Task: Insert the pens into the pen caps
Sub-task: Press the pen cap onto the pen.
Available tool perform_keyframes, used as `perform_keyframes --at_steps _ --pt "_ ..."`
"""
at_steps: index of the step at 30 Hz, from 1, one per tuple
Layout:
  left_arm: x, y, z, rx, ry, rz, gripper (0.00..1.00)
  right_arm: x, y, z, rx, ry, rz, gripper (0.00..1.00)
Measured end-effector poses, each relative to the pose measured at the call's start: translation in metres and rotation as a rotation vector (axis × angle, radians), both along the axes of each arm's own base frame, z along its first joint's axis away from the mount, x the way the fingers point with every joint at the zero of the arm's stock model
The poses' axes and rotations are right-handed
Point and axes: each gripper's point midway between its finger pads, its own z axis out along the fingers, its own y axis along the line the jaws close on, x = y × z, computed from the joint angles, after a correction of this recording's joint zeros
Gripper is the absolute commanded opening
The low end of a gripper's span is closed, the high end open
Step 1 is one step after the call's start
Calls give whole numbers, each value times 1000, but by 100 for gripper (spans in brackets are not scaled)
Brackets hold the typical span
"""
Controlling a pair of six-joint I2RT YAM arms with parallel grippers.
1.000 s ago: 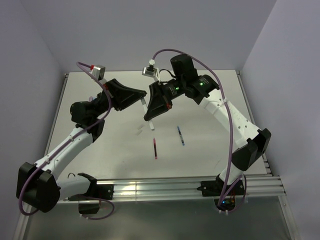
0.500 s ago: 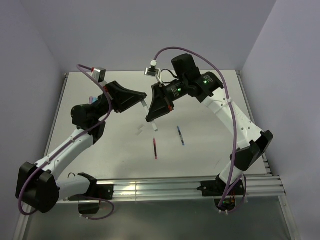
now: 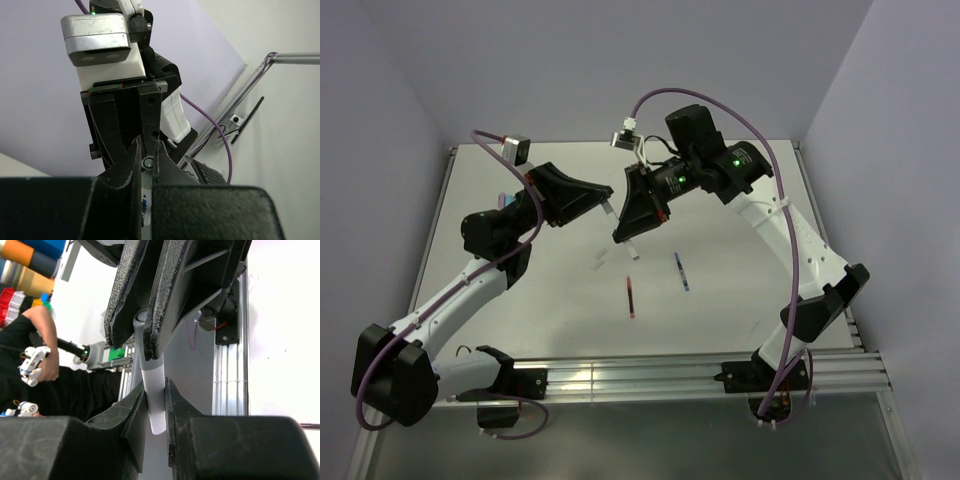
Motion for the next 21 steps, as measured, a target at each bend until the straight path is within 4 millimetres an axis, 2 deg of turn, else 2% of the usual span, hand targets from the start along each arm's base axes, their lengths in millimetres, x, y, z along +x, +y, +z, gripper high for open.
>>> perform_keyframes --at_steps 8,9,12,13,15,17,19,21 --pt "-3 0 -1 0 -2 -1 0 -2 -1 0 -17 -20 -9 0" --pt "-3 0 0 -3 -5 1 7 -1 -1 0 -20 -24 -14 0" --pt "-2 -2 1 10 -19 19 12 -2 -2 1 -29 -26 -23 0" --pt "-2 -2 1 18 -26 26 17 -1 -2 2 -28 -28 -24 0" --pt "1 -5 1 46 -41 41 22 -1 -2 1 -30 -32 -28 0" --pt "0 -8 -4 91 -60 31 22 4 0 2 -23 -56 -41 0" --pt "-4 -14 -16 156 -69 -5 18 11 3 4 -5 -91 -57 0" --pt "-2 -13 -17 190 -90 -2 8 14 4 3 -5 -90 -65 0"
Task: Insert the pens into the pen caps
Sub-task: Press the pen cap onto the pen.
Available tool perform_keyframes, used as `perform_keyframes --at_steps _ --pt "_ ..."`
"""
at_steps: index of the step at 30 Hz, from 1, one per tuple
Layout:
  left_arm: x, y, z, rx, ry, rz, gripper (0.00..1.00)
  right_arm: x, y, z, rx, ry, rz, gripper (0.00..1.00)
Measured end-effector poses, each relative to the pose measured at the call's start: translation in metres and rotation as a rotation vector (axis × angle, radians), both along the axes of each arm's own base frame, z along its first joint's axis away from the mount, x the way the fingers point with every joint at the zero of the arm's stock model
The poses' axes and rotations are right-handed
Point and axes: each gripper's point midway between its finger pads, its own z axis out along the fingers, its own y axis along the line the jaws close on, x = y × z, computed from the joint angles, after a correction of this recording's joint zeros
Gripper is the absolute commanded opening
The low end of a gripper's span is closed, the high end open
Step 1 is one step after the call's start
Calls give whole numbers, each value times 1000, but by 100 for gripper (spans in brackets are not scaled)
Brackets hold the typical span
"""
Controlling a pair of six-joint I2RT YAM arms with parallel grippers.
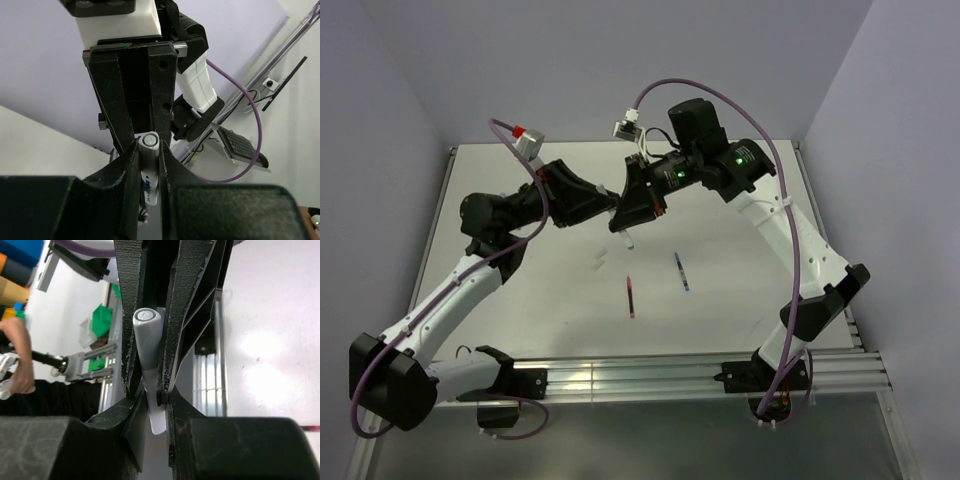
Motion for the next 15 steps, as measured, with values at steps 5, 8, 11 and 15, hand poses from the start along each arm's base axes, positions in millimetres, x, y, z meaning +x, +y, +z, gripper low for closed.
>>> perform_keyframes --at_steps 5,8,11,15 --pt "6 7 1 32 -31 13 39 8 5 4 26 -41 -15 0" --pt "4 9 1 42 -50 3 58 16 6 -3 15 -43 -38 0" --pt "5 10 -2 56 -50 -3 63 22 7 -9 7 -44 -56 0" --pt "6 12 2 64 -67 -3 65 25 8 -8 17 -62 -63 0"
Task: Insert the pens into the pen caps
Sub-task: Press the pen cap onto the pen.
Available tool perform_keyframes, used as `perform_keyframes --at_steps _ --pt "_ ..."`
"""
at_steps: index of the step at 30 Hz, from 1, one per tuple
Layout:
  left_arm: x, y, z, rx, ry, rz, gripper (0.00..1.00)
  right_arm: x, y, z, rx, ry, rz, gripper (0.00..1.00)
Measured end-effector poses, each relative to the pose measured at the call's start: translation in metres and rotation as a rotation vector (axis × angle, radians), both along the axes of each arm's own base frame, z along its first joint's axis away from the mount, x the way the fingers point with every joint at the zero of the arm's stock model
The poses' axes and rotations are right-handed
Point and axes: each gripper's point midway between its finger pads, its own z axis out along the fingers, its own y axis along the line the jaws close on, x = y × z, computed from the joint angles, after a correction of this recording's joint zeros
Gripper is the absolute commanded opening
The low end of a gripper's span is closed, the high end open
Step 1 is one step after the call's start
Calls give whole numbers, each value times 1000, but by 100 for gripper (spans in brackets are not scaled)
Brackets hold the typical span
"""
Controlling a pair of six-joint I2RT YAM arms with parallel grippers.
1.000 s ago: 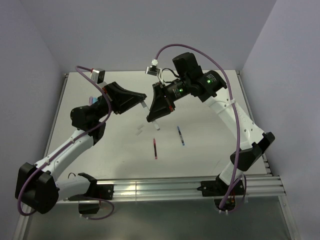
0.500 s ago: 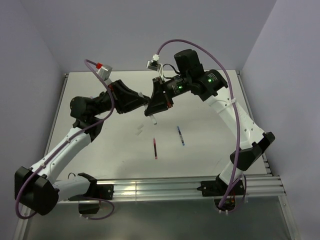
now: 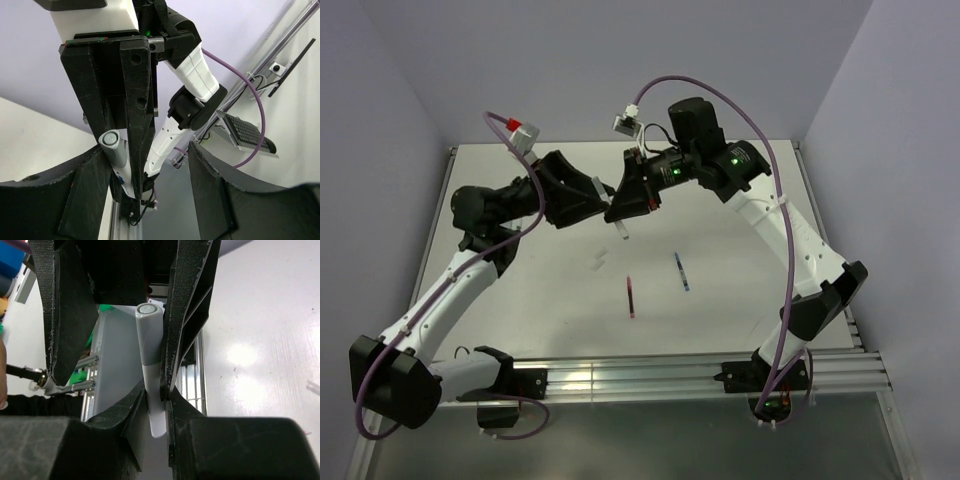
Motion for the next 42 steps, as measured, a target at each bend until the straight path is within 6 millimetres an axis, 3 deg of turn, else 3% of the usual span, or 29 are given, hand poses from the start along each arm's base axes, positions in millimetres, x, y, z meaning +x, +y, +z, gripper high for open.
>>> perform_keyframes --at_steps 5,10,14,16,28,42 --pt "9 5 2 36 -8 28 69 8 3 5 23 -39 -19 0" --pt "27 12 -15 102 49 87 68 31 1 15 42 -94 -101 0" --pt "31 13 -24 116 92 91 57 42 1 22 62 -131 -143 0" --pt "29 13 -25 107 99 84 57 44 2 24 66 -134 -153 0" --pt "29 19 -7 24 81 102 54 46 5 22 87 -122 -159 0" --pt "42 20 1 -29 96 141 41 39 10 27 104 -122 -136 0"
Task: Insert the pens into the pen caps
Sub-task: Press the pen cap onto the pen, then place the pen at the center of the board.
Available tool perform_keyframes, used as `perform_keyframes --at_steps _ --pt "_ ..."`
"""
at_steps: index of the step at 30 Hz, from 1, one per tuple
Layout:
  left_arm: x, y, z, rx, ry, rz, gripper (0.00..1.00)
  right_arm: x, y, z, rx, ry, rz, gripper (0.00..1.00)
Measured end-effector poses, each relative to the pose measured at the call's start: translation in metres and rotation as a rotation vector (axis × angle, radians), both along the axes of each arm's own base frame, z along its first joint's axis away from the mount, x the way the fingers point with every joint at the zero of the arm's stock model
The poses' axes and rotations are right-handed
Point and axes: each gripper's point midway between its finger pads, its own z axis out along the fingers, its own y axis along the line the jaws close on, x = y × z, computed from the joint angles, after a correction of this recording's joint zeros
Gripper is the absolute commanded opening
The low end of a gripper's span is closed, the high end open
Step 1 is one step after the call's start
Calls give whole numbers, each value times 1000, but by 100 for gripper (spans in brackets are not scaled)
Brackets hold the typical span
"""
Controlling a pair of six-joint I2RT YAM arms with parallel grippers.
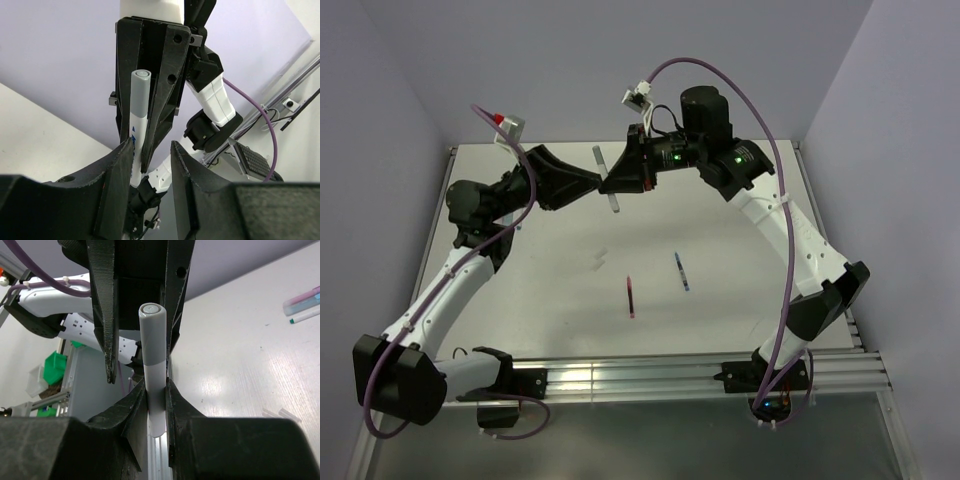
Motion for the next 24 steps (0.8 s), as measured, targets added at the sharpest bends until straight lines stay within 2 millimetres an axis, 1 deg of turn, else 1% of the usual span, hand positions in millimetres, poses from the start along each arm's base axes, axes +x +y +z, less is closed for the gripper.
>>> perform_keyframes --at_steps 5,11,16,19,21,22,24 --pt "0 0 2 -11 3 -4 36 -2 1 1 4 -3 7 0" --pt "3 1 4 -28 14 0 39 -3 3 2 9 -6 14 0" --pt "7 1 5 -39 25 10 40 -12 7 3 11 -1 44 0" --pt "7 1 5 -41 22 10 38 -15 8 3 13 0 54 0" --pt "6 1 6 -45 18 9 33 -16 8 3 13 3 57 0" --pt "6 1 7 -46 18 7 28 -16 8 3 13 4 57 0" --pt "4 2 8 -52 16 2 20 -15 9 1 11 8 55 0"
